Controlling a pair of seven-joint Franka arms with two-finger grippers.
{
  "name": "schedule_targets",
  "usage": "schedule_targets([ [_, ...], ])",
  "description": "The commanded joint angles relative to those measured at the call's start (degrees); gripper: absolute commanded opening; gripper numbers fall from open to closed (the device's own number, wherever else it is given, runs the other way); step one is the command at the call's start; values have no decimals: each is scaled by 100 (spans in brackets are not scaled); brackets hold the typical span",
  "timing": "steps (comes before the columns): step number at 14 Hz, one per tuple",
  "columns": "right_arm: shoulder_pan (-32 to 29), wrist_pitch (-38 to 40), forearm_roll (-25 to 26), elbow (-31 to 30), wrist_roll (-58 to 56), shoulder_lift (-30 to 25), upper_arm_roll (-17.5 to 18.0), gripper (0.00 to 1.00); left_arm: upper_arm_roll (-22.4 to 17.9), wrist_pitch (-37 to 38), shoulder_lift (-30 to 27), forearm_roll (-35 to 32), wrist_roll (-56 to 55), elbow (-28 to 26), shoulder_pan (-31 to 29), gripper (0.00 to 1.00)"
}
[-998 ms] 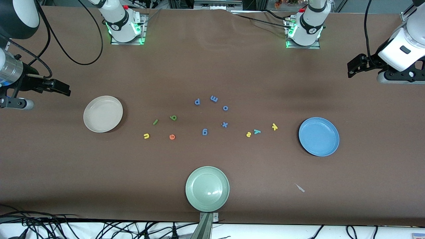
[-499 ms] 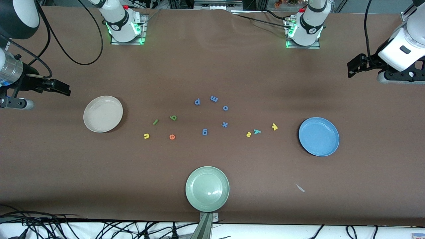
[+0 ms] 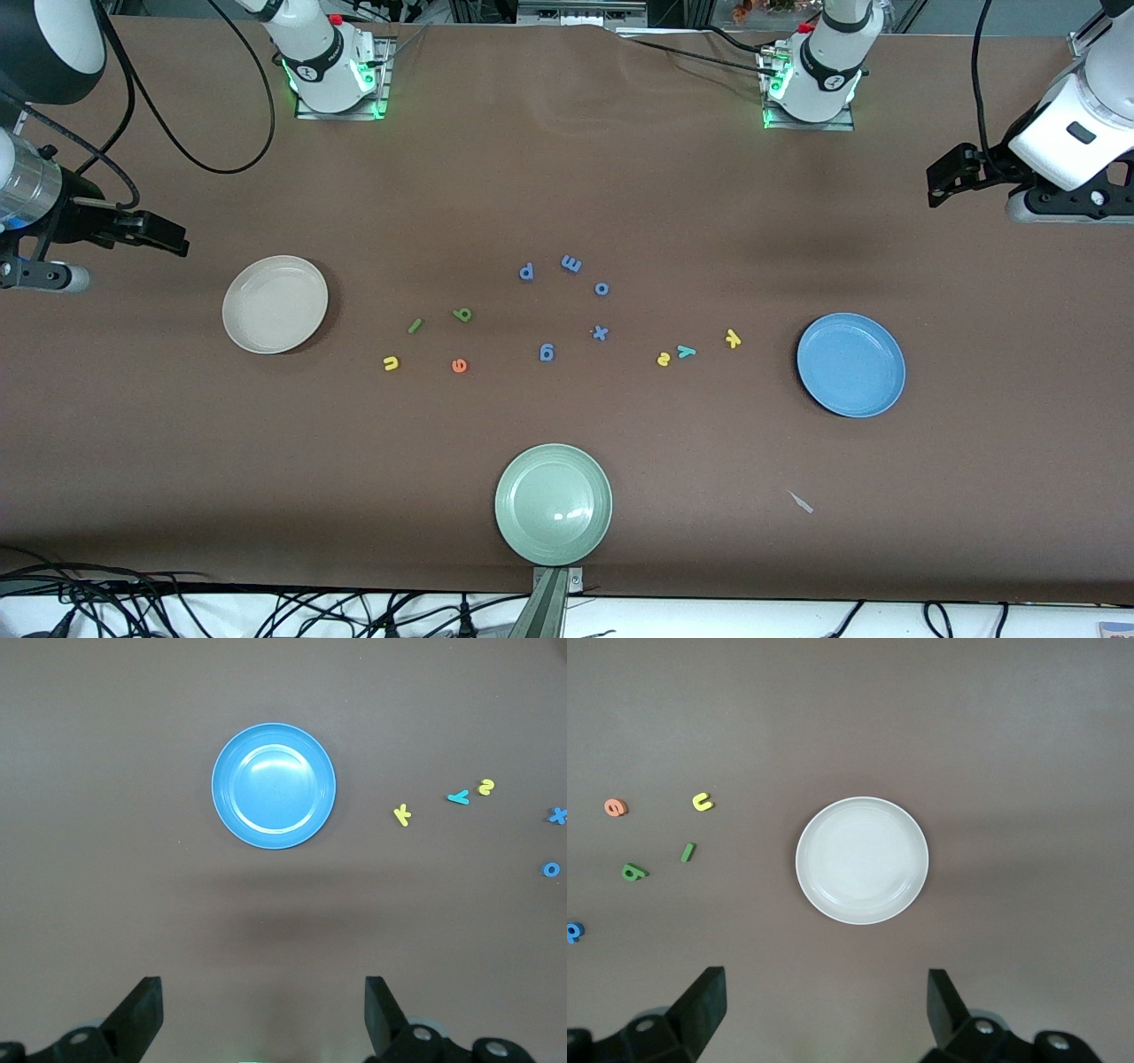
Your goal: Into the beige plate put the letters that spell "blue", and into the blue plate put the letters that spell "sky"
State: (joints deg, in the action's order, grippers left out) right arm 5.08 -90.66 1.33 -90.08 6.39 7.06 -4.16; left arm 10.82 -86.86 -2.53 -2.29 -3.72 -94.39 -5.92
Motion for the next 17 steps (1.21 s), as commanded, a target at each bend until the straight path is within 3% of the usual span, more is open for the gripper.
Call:
schedule_targets([
  [1, -42, 49, 25, -1, 2, -47, 55, 100, 8, 99, -46, -123, 100, 53, -15, 100],
  [17, -42, 49, 25, -9, -24, -47, 55, 100, 43, 38, -11, -131, -14, 44, -15, 100],
])
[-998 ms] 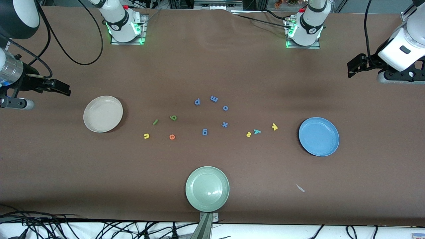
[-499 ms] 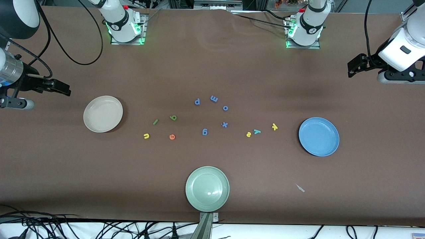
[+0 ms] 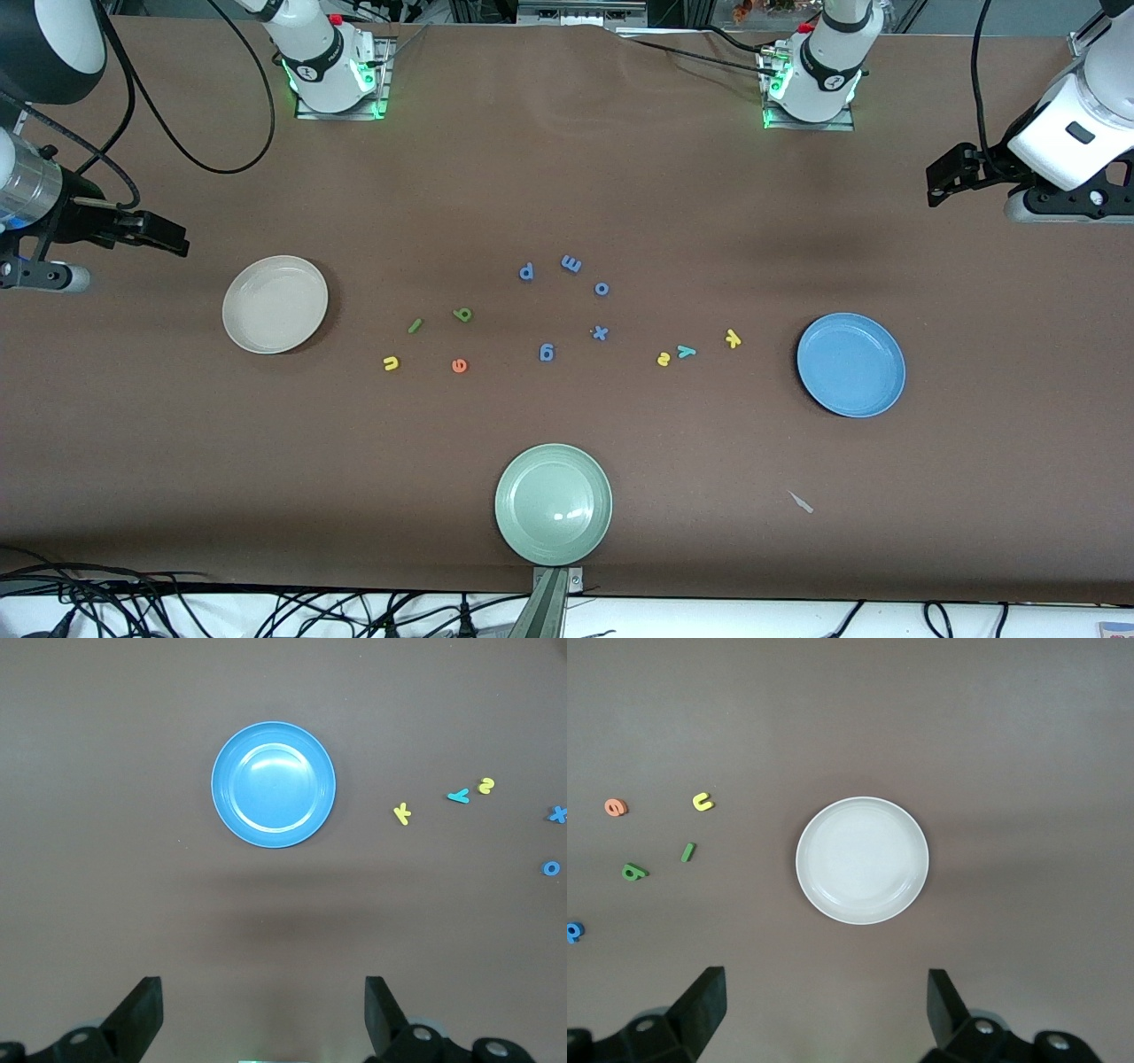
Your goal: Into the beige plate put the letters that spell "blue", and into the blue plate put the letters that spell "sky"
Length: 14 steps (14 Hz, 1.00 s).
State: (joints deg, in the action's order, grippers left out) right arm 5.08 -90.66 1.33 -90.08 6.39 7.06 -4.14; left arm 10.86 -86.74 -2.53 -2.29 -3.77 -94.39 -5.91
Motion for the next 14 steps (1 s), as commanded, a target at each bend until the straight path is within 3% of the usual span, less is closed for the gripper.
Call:
schedule_targets([
  [1, -42, 49, 25, -9, -24, -47, 54, 100, 30, -36, 85, -149, -10, 61, -16, 100],
  [14, -42, 49, 16, -9, -50, -47, 36, 100, -23, -54, 315, -210, 42, 246, -200, 100],
])
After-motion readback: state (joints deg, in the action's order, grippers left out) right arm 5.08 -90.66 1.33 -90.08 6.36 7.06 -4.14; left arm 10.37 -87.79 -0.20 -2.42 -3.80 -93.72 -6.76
